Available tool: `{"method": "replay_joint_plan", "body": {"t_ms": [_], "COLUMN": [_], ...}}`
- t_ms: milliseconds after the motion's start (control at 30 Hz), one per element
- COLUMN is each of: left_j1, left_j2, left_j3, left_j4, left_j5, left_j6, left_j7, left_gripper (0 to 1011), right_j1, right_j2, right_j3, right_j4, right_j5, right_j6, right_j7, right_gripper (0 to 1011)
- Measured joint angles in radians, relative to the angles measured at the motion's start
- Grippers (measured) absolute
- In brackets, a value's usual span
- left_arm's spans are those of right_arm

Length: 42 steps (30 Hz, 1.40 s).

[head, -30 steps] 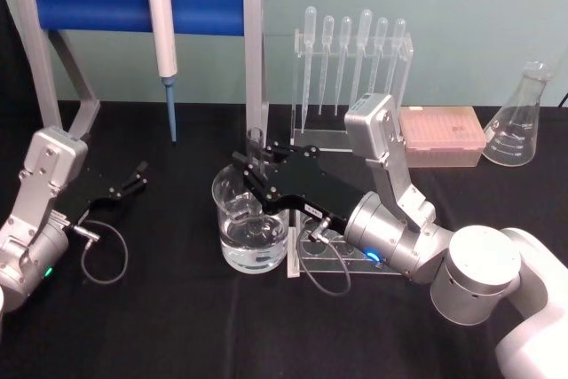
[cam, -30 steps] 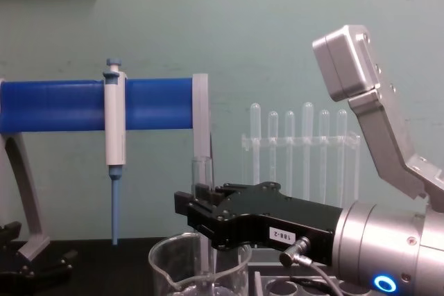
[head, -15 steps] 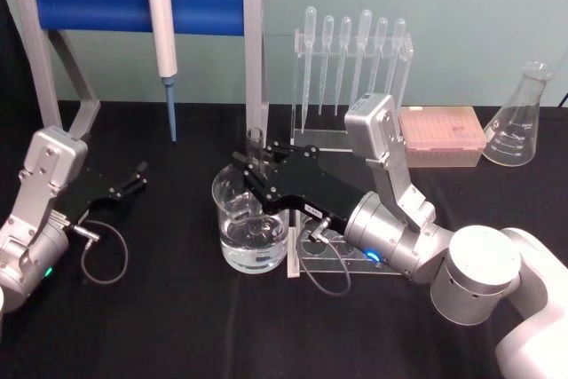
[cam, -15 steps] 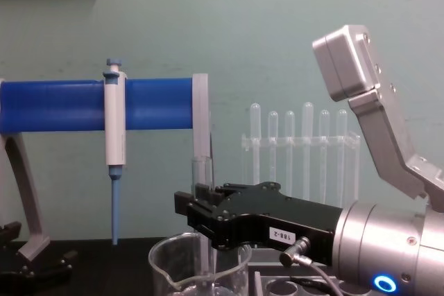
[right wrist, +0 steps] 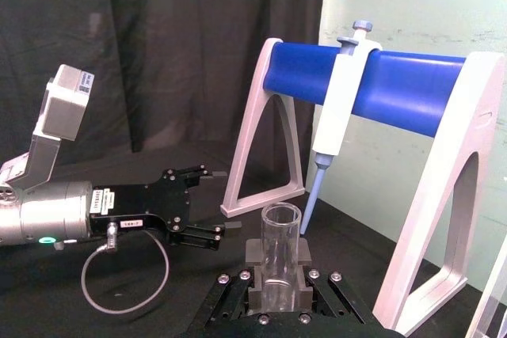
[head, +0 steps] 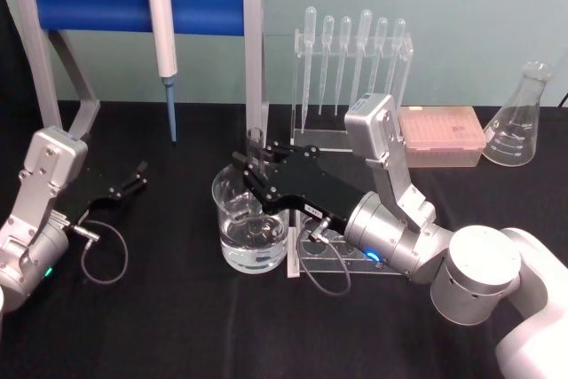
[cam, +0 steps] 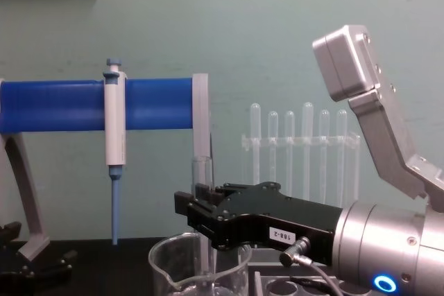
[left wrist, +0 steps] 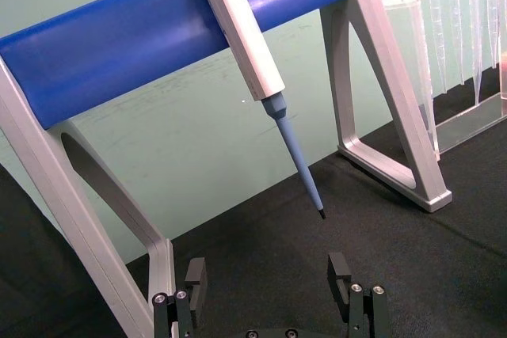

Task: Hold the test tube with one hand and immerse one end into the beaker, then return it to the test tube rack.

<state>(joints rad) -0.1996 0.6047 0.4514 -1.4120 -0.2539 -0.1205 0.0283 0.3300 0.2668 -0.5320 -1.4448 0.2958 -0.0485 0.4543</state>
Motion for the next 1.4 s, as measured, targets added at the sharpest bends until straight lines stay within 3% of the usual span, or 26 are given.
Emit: {"method": "replay_joint_plan", "body": {"t_ms": [1400], "left_j1": [0.0], "left_j2": [0.0], "left_j3": [0.0], "left_j4": [0.0], "left_j5": [0.0], "left_j6": [0.0], "left_j7": [0.0], "left_gripper": [1000], "right_j1": [0.0], "right_j2": [0.0], "right_j3": [0.0], "right_j4": [0.0], "right_j5": [0.0], "right_j6": [0.0], "right_j7": [0.0], "right_gripper": [226]}}
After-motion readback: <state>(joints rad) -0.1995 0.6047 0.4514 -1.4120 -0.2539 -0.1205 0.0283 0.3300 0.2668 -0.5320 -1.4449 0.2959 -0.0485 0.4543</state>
